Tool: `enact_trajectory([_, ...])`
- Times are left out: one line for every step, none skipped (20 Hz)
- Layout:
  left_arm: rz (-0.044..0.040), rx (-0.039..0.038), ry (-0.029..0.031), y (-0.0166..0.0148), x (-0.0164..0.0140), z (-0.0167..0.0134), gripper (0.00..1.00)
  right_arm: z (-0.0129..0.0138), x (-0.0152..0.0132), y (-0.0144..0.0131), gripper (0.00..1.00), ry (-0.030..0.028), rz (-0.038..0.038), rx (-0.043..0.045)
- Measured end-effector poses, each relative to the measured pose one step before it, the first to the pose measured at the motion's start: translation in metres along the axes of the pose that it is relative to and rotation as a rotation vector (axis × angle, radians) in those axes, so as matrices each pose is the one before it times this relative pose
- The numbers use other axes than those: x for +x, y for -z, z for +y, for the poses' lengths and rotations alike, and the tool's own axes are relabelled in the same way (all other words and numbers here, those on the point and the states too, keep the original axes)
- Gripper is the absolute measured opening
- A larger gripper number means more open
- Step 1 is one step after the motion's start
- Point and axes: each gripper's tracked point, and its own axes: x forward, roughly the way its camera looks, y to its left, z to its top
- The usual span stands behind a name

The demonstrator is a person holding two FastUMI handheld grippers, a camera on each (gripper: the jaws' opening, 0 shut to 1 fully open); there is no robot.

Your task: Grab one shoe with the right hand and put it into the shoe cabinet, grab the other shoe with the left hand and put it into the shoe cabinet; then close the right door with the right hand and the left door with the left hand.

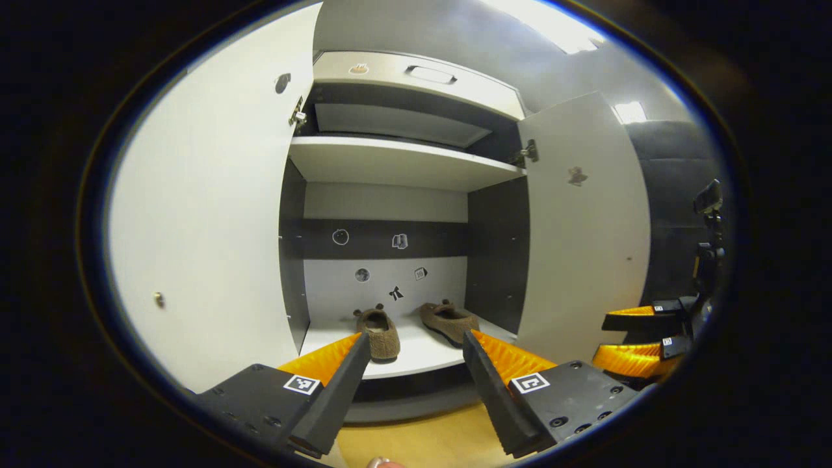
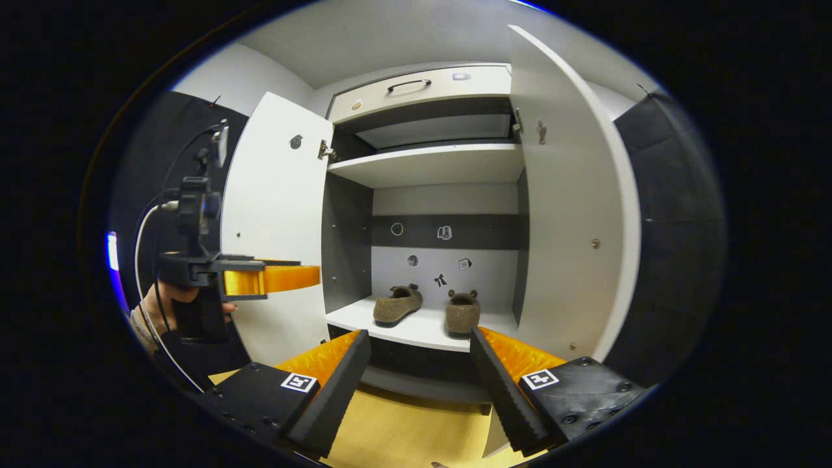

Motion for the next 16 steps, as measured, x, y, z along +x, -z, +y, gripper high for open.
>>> enact_trajectory([0.00880, 0.00307, 0.01750, 0.00134, -0.01561, -0.00258, 0.92, -0.01561, -0.01655, -0.00452, 0.98, 0.05604, -0.01318, -0.01240])
enact_trajectory([0.00703, -0.00079, 0.00912, 0.00351, -0.01391, -0.00151, 0.92, -0.01924, -0.01182, -0.00592, 0.98, 0.05885, -0.01349, -0.01267])
enact_trajectory([0.00570, -0.00368, 0.00261, 0.00305, -0.01083, 0.00181, 0.93, -0.01739, -0.00931, -0.00265, 0.98, 0.05284, -0.00781, -0.00486])
enact_trajectory([0.00092, -0.00543, -0.00209, 0.00086, -0.01362, -0.00149, 0.93, -0.01689, -0.00702, -0.00209, 0.98, 0.04654, -0.00974, -0.00770])
enact_trajectory([0.00088, -0.01110, -0.00211, 0.00063, -0.00837, 0.00182, 0.93, -0.02348, -0.00276, -0.00076, 0.98, 0.06422, -0.00236, -0.02018])
enact_trajectory([-0.00406, -0.01671, -0.00344, 0.00053, -0.00630, 0.00243, 0.93, -0.02455, 0.00195, 0.00194, 0.98, 0.06101, 0.00541, -0.02060])
enact_trajectory([-0.00501, -0.01386, -0.00323, -0.00141, -0.00707, 0.00286, 0.93, -0.02030, 0.00389, 0.00040, 0.98, 0.03847, 0.00132, -0.00883])
enact_trajectory([-0.00576, -0.00470, -0.01088, -0.00170, -0.00645, 0.00550, 0.93, -0.01451, 0.00467, -0.00156, 0.98, 0.02601, -0.00412, -0.00040])
enact_trajectory([-0.00438, 0.00486, -0.02068, -0.00286, -0.00644, 0.00789, 0.94, -0.01300, 0.00749, -0.00084, 0.98, 0.02002, -0.00245, 0.00262])
enact_trajectory([-0.00103, 0.01247, -0.02842, -0.00183, -0.00477, 0.00863, 0.94, -0.00855, 0.00857, -0.00086, 0.98, 0.01771, -0.00429, 0.00098])
enact_trajectory([-0.00214, 0.01368, -0.02853, -0.00307, -0.00584, 0.00886, 0.93, -0.00580, 0.00671, -0.00282, 0.98, 0.00568, -0.01257, -0.00217])
enact_trajectory([-0.00367, 0.00834, -0.02674, -0.00252, -0.00474, 0.00721, 0.93, -0.00303, 0.00709, -0.00484, 0.98, 0.00111, -0.02027, -0.00342])
enact_trajectory([-0.00273, -0.00108, -0.01958, -0.00172, -0.00457, 0.00677, 0.93, -0.00055, 0.00607, -0.00367, 0.98, -0.00827, -0.01567, -0.00544])
enact_trajectory([-0.00084, -0.00900, -0.01764, 0.00036, -0.00513, 0.00633, 0.94, 0.00118, 0.00643, 0.00098, 0.98, -0.00682, -0.00414, -0.00779])
enact_trajectory([0.00176, -0.01338, -0.01764, -0.00007, -0.00443, 0.00711, 0.94, 0.00343, 0.00444, 0.00222, 0.98, -0.01749, 0.00803, -0.00791])
enact_trajectory([0.00109, -0.01128, -0.01921, 0.00093, -0.00204, 0.00648, 0.94, 0.00075, 0.00455, 0.00214, 0.98, -0.00696, 0.00626, -0.01104])
